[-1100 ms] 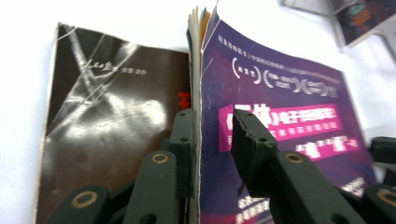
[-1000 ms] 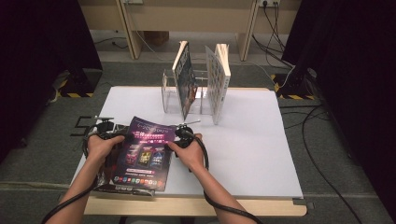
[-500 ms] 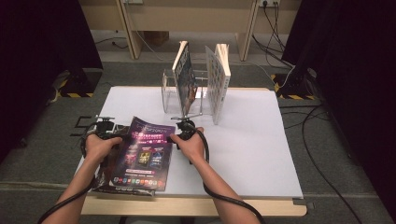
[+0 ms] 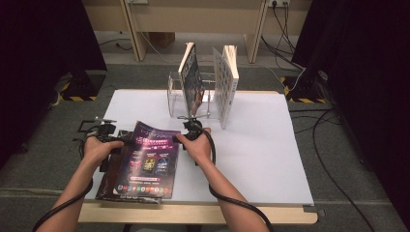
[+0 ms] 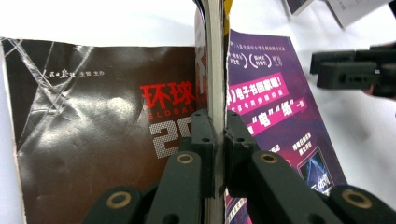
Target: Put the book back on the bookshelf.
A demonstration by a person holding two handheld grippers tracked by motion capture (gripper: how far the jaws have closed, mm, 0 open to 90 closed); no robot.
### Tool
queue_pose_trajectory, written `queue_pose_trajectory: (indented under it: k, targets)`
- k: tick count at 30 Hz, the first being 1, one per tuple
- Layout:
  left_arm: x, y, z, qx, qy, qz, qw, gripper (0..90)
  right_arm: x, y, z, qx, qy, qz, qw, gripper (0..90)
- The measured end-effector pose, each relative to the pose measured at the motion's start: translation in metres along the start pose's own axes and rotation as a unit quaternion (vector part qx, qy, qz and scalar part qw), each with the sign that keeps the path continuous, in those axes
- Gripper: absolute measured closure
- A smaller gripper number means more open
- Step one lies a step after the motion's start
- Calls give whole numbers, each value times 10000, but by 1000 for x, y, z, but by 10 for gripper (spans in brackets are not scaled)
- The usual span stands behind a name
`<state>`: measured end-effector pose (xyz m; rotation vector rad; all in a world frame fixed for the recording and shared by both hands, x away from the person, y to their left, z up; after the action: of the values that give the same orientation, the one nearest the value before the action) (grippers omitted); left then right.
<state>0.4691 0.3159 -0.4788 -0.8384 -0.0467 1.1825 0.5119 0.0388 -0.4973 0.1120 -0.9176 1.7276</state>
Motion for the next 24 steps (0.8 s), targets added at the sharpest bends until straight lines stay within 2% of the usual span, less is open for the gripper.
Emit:
queue_pose_trajectory:
  k: [5, 7, 8, 14, 17, 24]
  targets:
    - [6, 2, -3, 27, 12, 137, 9999, 847, -5, -8, -7, -130, 81, -64, 9999, 519]
    - [6, 3, -4, 27, 15, 158, 9999, 846, -6, -10, -9, -112, 64, -196, 9997, 515]
    - [7, 3, -4, 38, 12, 167, 9999, 846, -7, -11, -11, -177, 55, -132, 9997, 514]
    - [9, 4, -7, 51, -43, 191, 9998, 843, -6, -12, -18, -222, 83, -262, 9994, 506]
    - [9, 4, -7, 68, -68, 226, 9997, 841, -7, -13, -21, -303, 117, -180, 9993, 500]
    - [9, 5, -8, 90, -142, 195, 9997, 835, -8, -15, -24, -464, 80, -353, 9983, 499]
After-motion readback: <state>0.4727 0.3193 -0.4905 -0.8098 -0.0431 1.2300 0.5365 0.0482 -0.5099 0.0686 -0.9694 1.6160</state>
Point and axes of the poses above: each handheld gripper's, and its own axes: z roughly backward along the jaws, y roughly out of its underside, x roughly to its left, the point moved 3 cm from there along -z, roughly forward along the jaws, and after that the axes turned 8 degrees about -z, right-handed, at the moved point
